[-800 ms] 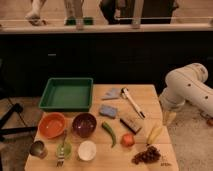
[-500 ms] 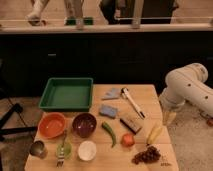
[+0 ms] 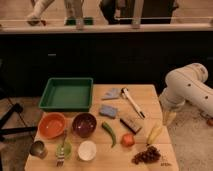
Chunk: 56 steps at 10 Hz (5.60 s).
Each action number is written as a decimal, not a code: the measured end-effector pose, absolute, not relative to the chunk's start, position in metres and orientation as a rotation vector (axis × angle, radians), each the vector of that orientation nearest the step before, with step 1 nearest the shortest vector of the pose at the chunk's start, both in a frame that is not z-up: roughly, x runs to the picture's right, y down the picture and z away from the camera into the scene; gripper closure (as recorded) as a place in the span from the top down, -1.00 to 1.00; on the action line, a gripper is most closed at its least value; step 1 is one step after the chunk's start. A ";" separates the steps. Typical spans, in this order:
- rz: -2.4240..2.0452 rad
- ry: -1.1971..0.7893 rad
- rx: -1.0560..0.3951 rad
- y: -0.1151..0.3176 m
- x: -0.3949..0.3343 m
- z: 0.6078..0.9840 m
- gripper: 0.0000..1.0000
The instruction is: Wipe purple bowl with sponge
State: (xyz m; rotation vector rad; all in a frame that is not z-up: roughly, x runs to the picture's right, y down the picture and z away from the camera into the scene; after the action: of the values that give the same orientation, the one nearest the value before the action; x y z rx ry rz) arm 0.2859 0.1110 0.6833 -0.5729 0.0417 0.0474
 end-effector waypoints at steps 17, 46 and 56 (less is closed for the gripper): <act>0.455 0.013 -0.545 0.096 0.247 0.715 0.60; 0.508 -0.324 -0.577 0.138 0.088 0.779 0.60; 0.404 -0.360 -0.566 0.138 0.075 0.882 0.60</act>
State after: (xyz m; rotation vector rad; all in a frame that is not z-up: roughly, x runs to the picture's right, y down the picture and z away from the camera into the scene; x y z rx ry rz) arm 0.0752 0.1375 0.8822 -0.5663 -0.3603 0.4045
